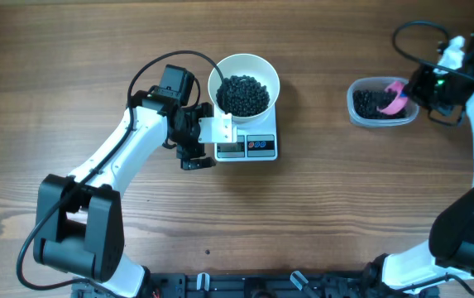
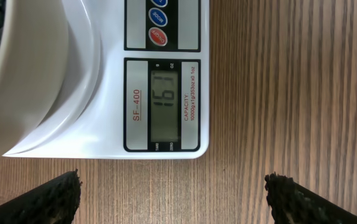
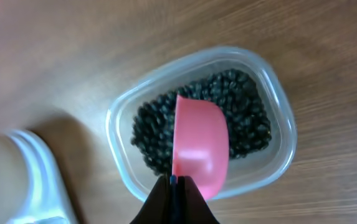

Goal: Scoop item into bowl and weigh 150g on scale

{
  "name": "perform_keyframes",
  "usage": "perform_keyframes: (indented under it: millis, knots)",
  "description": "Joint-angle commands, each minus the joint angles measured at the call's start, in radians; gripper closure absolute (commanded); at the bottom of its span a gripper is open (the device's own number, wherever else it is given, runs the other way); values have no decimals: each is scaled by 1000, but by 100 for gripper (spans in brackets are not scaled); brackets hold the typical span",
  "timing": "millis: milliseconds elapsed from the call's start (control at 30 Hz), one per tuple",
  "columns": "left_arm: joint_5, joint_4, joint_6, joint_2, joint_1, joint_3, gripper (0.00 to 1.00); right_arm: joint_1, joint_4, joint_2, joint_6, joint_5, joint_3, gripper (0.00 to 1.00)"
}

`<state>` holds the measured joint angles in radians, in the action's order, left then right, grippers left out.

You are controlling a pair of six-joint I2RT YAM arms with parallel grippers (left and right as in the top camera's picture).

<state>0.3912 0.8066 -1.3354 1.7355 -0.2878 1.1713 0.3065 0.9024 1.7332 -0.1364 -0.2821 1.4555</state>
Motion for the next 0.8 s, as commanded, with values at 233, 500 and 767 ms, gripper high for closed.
perform_keyframes:
  millis: [233,500,767]
  knots:
    - [20,0,-19,10,3,-9,0,-298,8,-29,542,591,33,96]
    - [20,0,-19,10,3,-9,0,-386,-10,-29,697,737,33,96]
    - [20,0,-19,10,3,-9,0,-352,6,-32,647,501,228,96]
